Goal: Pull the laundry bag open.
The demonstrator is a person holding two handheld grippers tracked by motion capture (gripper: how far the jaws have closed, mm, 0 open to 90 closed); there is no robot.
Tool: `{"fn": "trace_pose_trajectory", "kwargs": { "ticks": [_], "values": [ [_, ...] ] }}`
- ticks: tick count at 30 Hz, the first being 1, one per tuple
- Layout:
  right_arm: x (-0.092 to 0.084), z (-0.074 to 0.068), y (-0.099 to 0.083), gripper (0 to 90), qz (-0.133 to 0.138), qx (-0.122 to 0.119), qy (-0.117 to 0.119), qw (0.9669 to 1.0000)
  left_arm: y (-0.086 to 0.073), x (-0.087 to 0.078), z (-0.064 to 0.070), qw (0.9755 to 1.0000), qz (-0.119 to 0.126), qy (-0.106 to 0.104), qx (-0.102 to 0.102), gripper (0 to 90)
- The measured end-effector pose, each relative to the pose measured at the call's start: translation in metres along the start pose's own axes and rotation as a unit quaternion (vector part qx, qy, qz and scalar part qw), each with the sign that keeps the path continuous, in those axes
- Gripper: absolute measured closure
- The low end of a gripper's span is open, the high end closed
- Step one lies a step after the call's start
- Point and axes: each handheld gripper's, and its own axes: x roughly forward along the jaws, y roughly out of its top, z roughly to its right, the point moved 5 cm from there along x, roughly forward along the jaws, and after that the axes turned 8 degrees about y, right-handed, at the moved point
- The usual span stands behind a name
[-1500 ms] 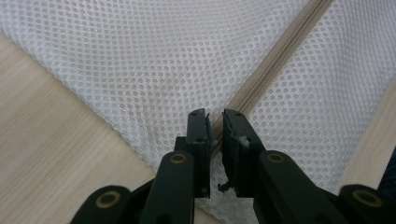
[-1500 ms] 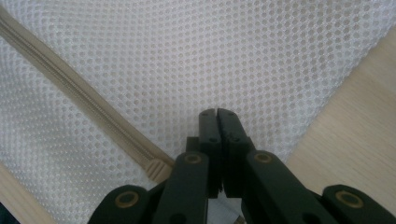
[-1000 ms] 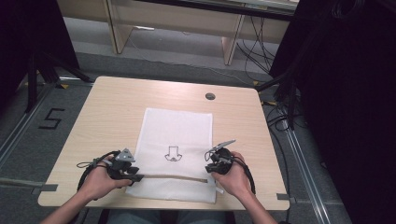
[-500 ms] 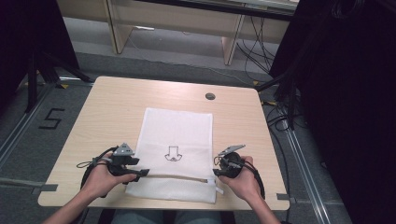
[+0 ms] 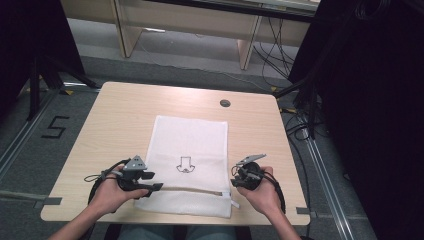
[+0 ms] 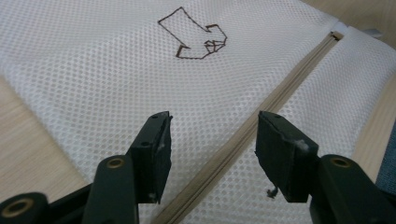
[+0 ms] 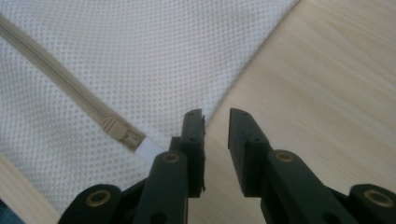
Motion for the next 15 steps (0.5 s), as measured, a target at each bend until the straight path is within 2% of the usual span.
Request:
{"fn": "trace_pose_trajectory", "kwargs": {
  "ticks": [1,2,4,5,6,7,8,9,10,13,14,15],
  "values": [
    [0.000,-0.001,-0.001,78.9,-0.006,-0.005,-0.001,1.0000,0.001,0.001,0.001,0.9999,0.001,-0.003,0.012,46.5],
    [0.001,-0.004,-0.003,81.6,-0.014,0.009,0.008,0.9998,0.002,0.003,0.003,0.9998,-0.005,-0.003,0.017,47.9],
    [0.002,-0.004,-0.003,83.2,-0.010,0.006,0.013,0.9998,0.003,0.004,0.004,0.9999,-0.003,-0.002,0.012,49.2],
    [0.001,-0.007,-0.004,87.3,-0.015,0.015,0.021,0.9996,0.003,0.005,0.005,0.9997,-0.004,-0.006,0.021,50.0],
    [0.001,-0.007,-0.004,87.3,-0.015,0.015,0.021,0.9996,0.004,0.005,0.005,0.9997,-0.005,-0.008,0.022,50.0],
    [0.002,-0.007,-0.004,90.0,-0.012,0.017,0.033,0.9992,0.006,0.007,0.007,0.9998,0.003,-0.007,0.019,52.3],
    [0.002,-0.011,-0.005,90.0,-0.020,0.043,0.039,0.9981,0.006,0.008,0.008,0.9997,0.004,-0.008,0.023,53.5],
    [0.002,-0.010,-0.005,90.0,-0.021,0.037,0.042,0.9982,0.007,0.008,0.009,0.9996,0.008,-0.012,0.026,55.1],
    [0.003,-0.011,-0.005,90.0,-0.024,0.036,0.046,0.9980,0.006,0.008,0.009,0.9991,0.005,-0.011,0.040,57.2],
    [0.003,-0.014,-0.004,90.0,-0.029,0.045,0.047,0.9975,0.006,0.009,0.013,0.9990,0.012,-0.015,0.041,59.1],
    [0.004,-0.017,-0.003,90.0,-0.027,0.038,0.055,0.9974,0.008,0.007,0.014,0.9981,0.015,-0.015,0.058,60.5],
    [0.005,-0.019,-0.003,90.0,-0.032,0.045,0.058,0.9968,0.008,0.006,0.015,0.9983,0.010,-0.019,0.054,61.5]
  ]
}}
